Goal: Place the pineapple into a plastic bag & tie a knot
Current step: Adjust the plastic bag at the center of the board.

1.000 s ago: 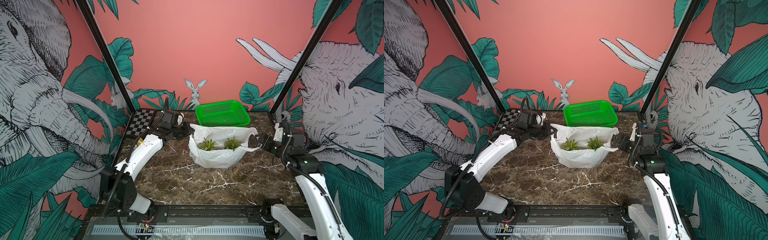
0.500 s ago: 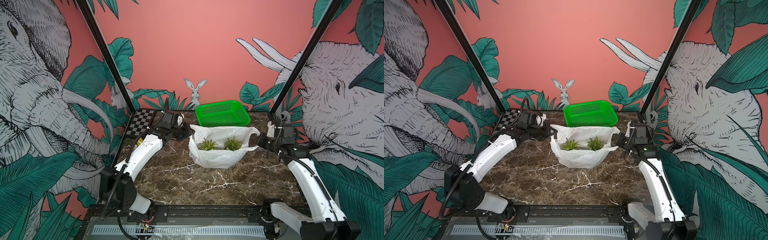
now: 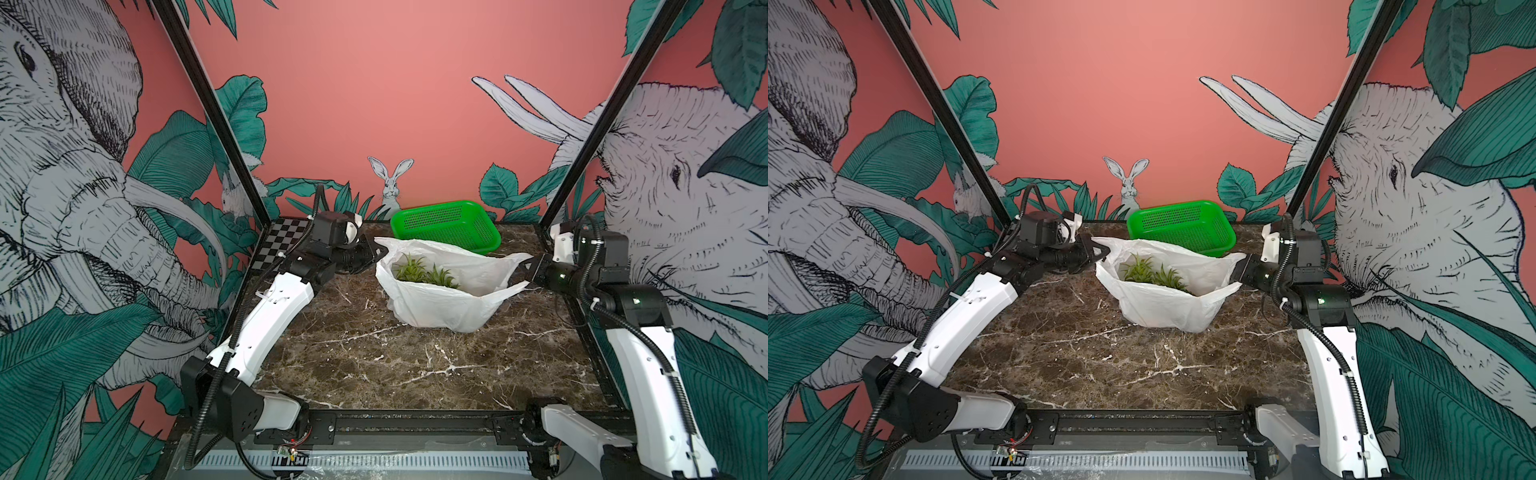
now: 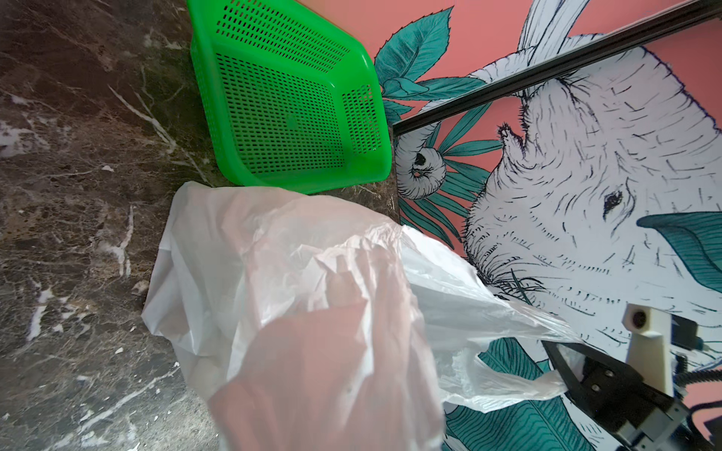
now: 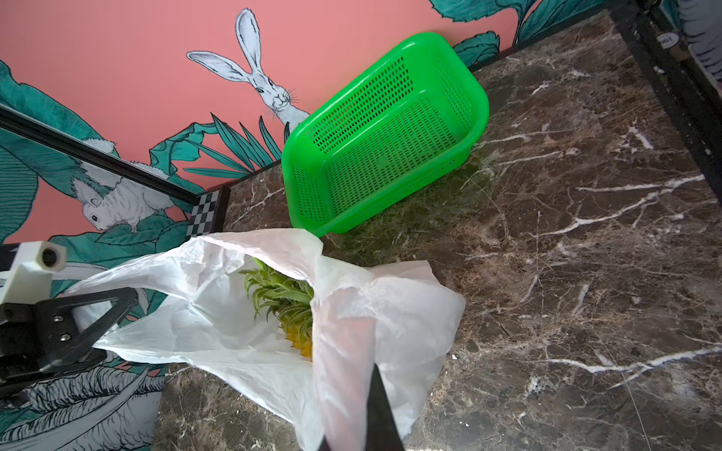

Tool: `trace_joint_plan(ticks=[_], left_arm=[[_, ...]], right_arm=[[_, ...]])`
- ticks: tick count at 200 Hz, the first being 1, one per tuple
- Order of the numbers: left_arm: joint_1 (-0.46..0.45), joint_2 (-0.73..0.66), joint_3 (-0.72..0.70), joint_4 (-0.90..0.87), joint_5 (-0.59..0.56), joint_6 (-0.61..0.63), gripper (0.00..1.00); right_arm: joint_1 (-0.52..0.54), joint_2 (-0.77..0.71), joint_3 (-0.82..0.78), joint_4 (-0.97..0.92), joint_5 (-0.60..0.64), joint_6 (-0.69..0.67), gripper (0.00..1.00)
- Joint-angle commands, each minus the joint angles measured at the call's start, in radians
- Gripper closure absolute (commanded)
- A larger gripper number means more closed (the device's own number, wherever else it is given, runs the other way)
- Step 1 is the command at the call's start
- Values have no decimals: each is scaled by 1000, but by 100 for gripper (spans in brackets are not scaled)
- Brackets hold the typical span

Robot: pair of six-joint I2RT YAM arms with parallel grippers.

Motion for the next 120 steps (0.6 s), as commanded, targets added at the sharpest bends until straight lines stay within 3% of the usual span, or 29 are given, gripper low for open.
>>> trace_joint_plan(ticks=[1, 30, 72, 120], left_arm=[[-4, -19, 28, 31, 7, -22, 100], [-18, -31, 47, 43, 4, -33, 100], [-26, -39, 101, 34, -3, -27, 100], [-29, -55, 50, 53, -6, -32, 100]], right_arm=[[-3, 0, -53, 25, -11, 2, 100], [-3, -1, -40, 46, -27, 25, 100], [-3, 8, 121, -23, -29, 1, 100], [-3, 39, 223, -26, -41, 6, 100]])
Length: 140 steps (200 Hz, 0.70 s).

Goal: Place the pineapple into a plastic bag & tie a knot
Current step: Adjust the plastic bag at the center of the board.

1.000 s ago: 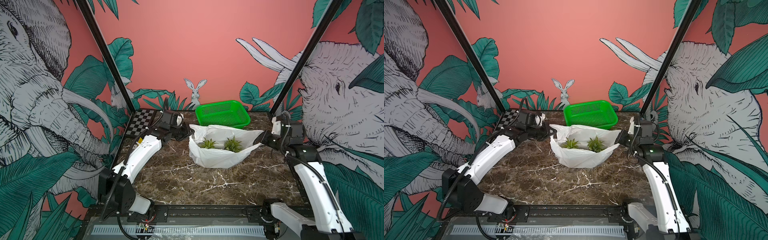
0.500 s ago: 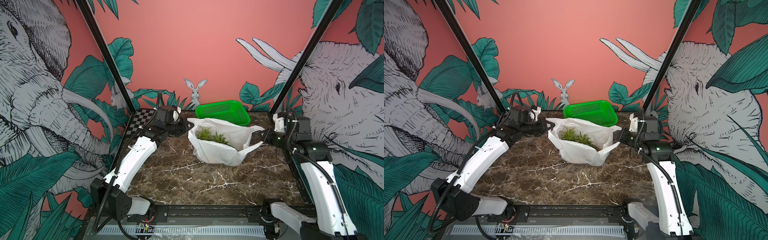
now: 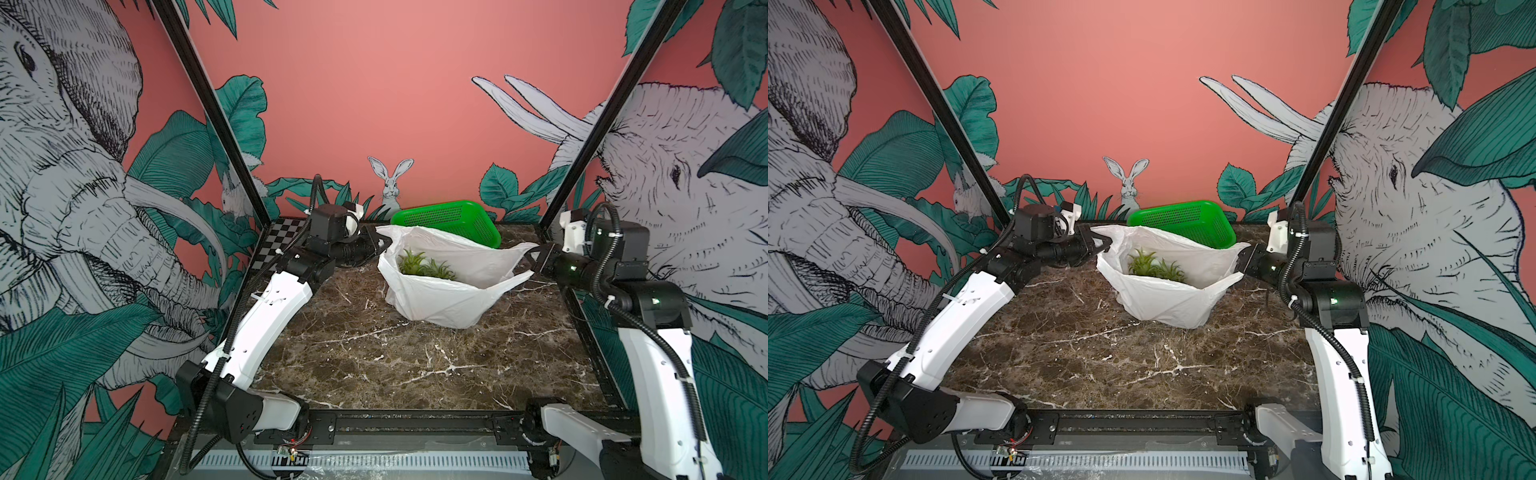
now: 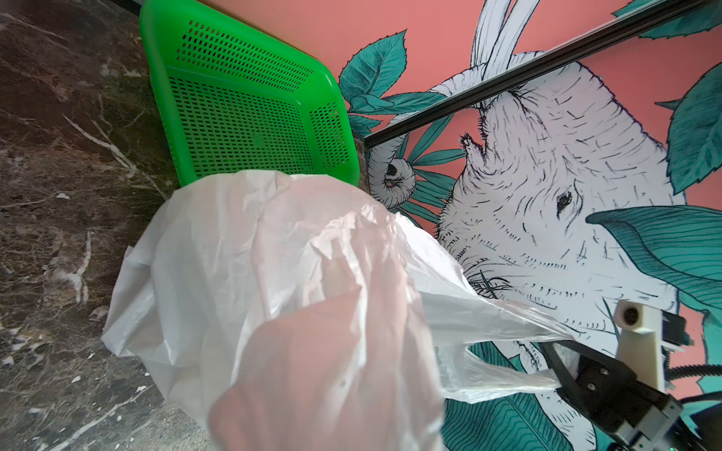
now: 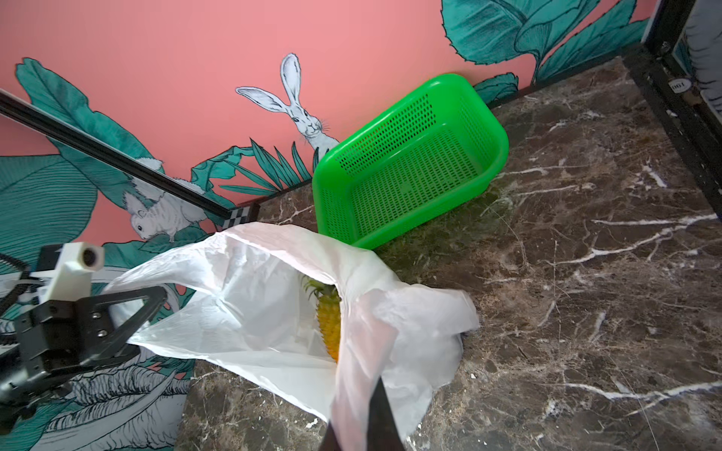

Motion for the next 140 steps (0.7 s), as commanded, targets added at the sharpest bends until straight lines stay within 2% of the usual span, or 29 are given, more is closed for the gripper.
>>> trace_joint_plan(ticks=[1, 32, 101, 140], left_arm=[[-5, -49, -20, 38, -2, -7, 100], [-5, -73, -53, 54, -9, -13, 100], [-6, -88, -42, 89, -23, 6, 100], [-7, -30, 52, 89, -52, 52, 100]], right_arm=[[-4, 14, 30, 24, -13, -5, 100], [-4, 10, -21, 57, -38, 19, 100], [-3, 14, -20, 97, -37, 37, 100], [-3, 93, 64, 188, -42, 70, 100]])
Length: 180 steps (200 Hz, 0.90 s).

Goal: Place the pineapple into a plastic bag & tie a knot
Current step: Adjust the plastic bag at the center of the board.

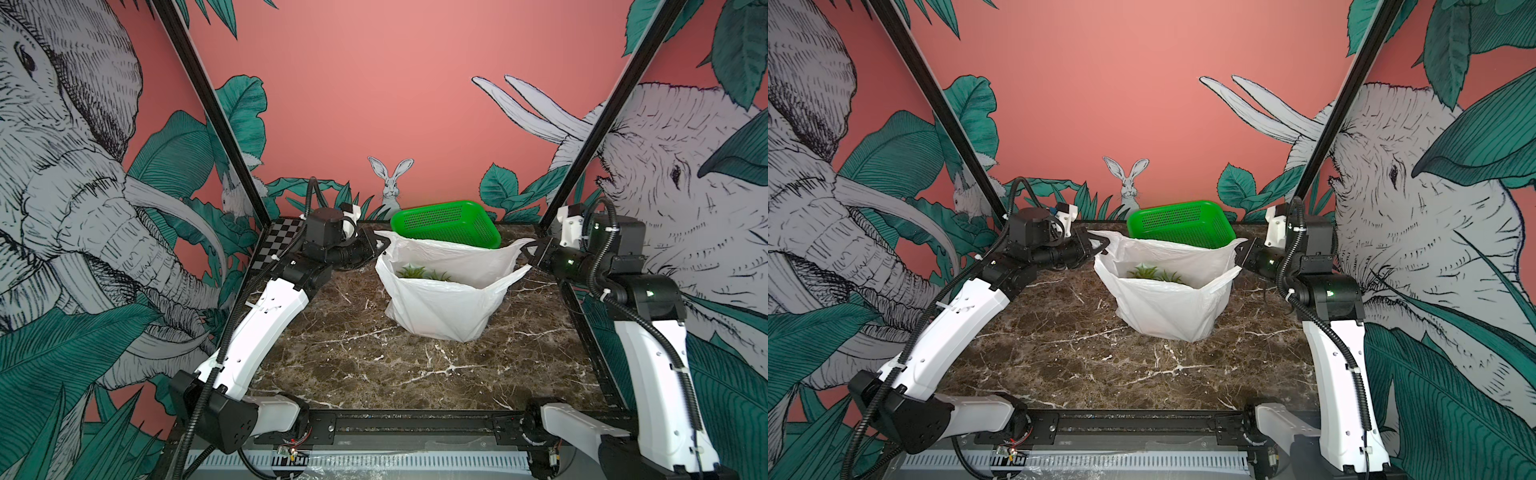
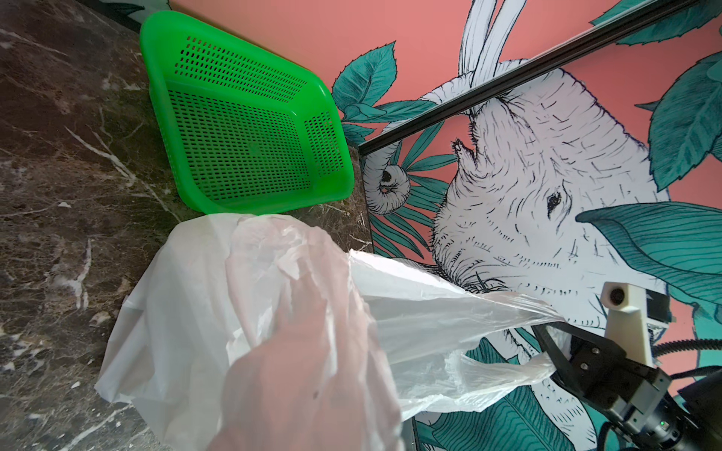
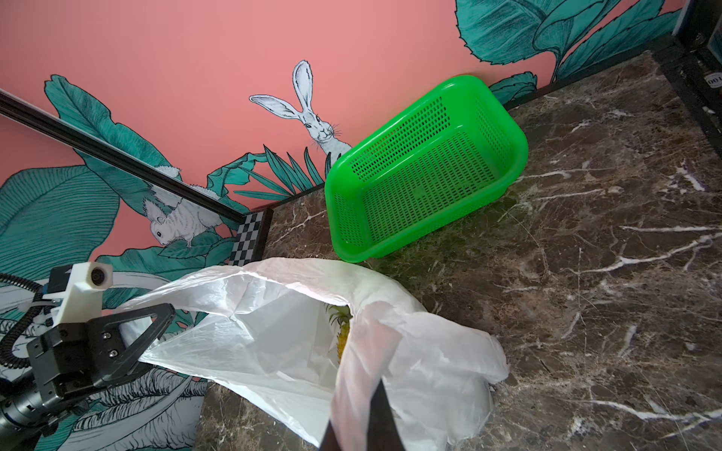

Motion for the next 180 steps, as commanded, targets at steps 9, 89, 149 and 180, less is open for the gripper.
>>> trace_joint_plan(ticks=[9, 89, 149, 180], left_arm=[[-2, 32, 111, 54, -35, 55, 100], [5, 34, 147, 47, -91, 115, 100], [-7, 11, 2, 132, -70, 28, 100], [-61, 90, 96, 154, -51, 20, 100]], right_arm=[[-2, 63, 96, 139, -17, 34, 100], [-2, 136, 164, 208, -39, 41, 100], [17, 47, -91, 253, -49, 77, 100], [83, 40, -109, 263, -30, 88, 100]])
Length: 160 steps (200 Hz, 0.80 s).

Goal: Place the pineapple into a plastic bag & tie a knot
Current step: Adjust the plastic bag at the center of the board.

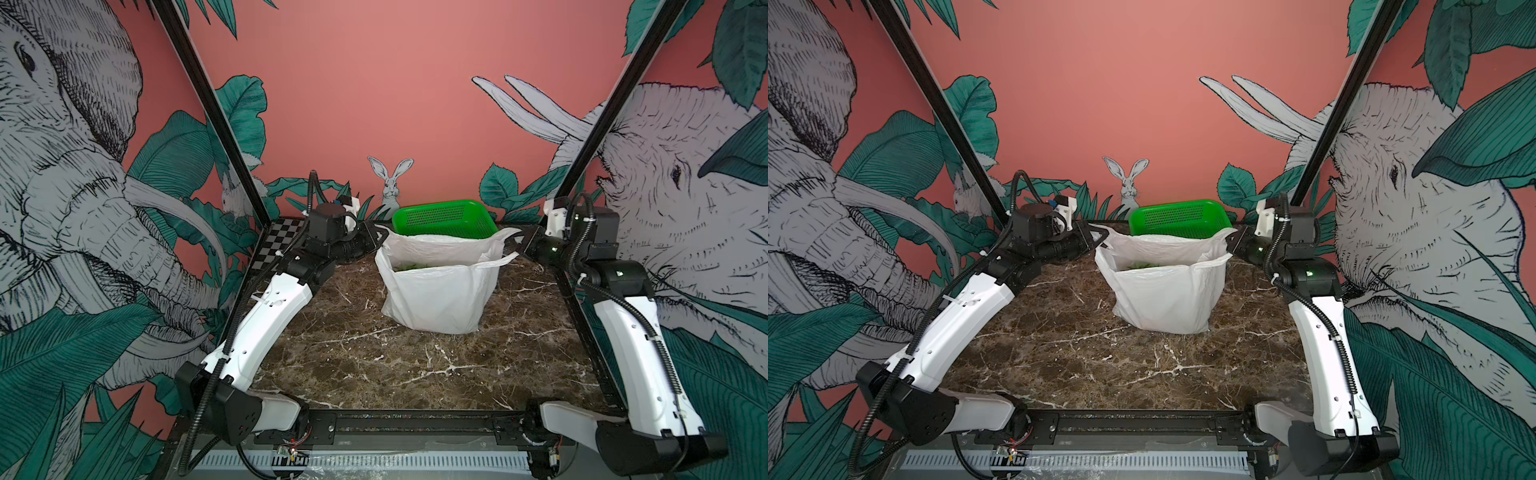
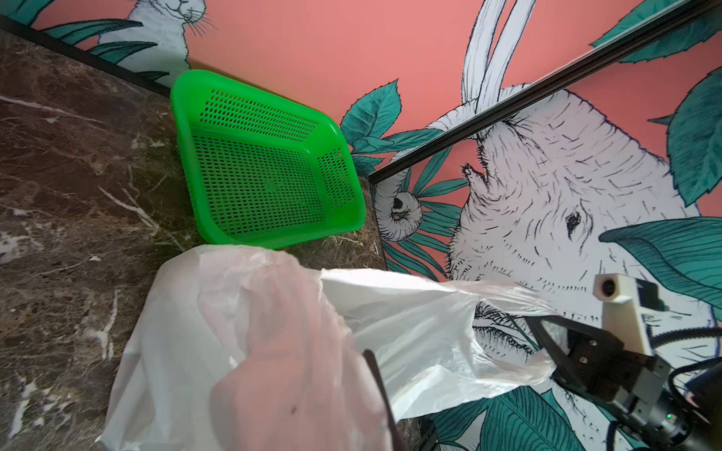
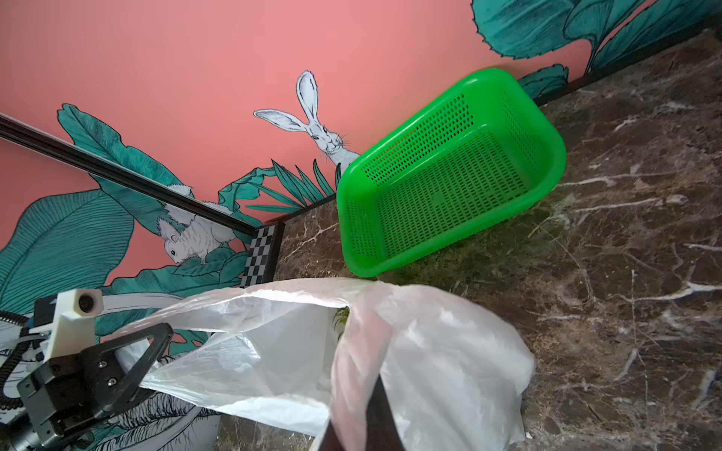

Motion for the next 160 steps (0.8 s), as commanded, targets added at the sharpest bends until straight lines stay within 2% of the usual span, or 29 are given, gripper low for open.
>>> trace_joint_plan(ticks=[1, 58, 100, 113, 120, 128, 137, 160], left_arm=[[-44, 40, 79, 77, 24, -22, 100], [-174, 195, 235, 112, 29, -47, 100], [-206, 270, 287, 99, 32, -59, 100], [-206, 275, 297, 91, 35, -57, 100], [-206, 273, 300, 89, 33, -52, 100], [-206, 266, 299, 87, 33, -48, 90], [-206, 258, 298, 79, 30, -39, 78], [-206, 227, 315, 11, 4, 19, 50]], right_arm=[[49, -17, 1, 78, 2, 21, 100], [194, 14, 32, 124, 34, 57, 100], [243, 24, 17, 114, 51, 44, 100], [244, 10, 23, 84, 71, 24, 71], [244, 1, 28, 69, 86, 13, 60], [243, -9, 44, 40, 111, -3, 51], [242, -17, 67, 2, 148, -24, 46], [242, -40, 131, -66, 218, -53, 41]])
